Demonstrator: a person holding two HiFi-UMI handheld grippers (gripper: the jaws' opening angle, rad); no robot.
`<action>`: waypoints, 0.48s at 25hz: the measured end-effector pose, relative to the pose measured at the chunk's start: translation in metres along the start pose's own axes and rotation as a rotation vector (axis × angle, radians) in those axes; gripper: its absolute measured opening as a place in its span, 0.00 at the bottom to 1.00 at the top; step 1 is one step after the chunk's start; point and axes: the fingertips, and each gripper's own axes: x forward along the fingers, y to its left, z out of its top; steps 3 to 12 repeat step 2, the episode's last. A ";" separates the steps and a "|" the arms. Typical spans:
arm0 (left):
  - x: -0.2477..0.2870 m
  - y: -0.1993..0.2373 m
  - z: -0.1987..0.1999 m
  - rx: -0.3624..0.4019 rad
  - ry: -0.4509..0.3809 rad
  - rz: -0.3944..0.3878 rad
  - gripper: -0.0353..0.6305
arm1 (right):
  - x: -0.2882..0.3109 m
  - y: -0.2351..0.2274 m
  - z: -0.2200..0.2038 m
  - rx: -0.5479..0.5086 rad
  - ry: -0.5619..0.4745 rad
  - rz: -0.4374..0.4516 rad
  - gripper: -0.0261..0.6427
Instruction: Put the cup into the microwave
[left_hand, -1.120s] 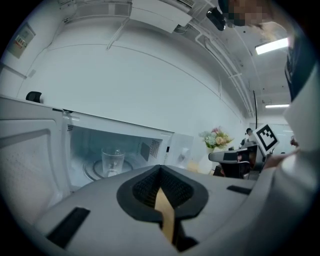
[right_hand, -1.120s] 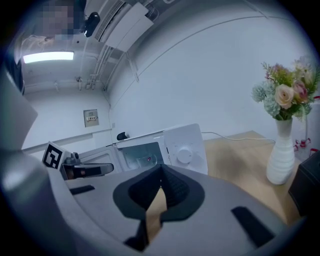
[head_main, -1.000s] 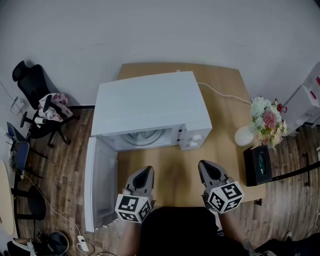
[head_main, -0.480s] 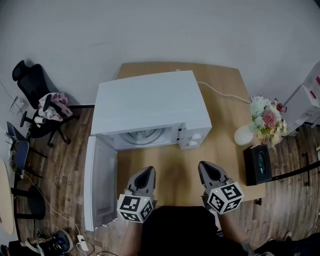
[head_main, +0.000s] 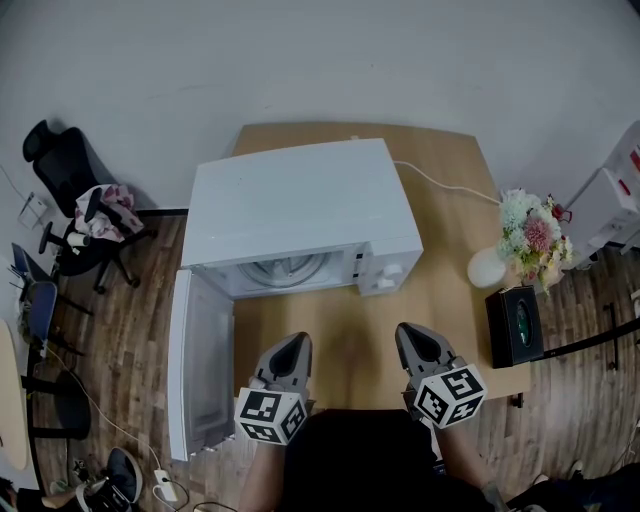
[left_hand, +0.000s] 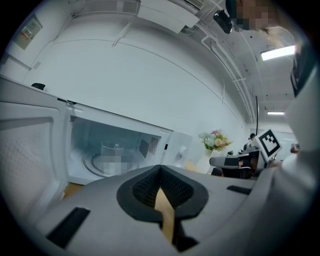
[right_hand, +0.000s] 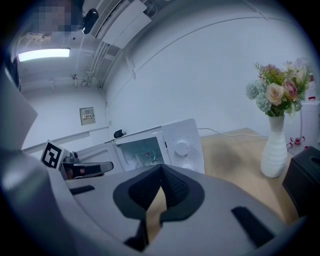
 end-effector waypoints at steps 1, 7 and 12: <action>0.000 0.000 -0.001 -0.002 0.000 0.001 0.06 | 0.000 0.000 -0.001 0.000 0.000 0.000 0.03; 0.000 0.001 -0.002 -0.004 0.000 0.002 0.06 | 0.000 0.001 -0.001 0.000 0.000 0.001 0.03; 0.000 0.001 -0.002 -0.004 0.000 0.002 0.06 | 0.000 0.001 -0.001 0.000 0.000 0.001 0.03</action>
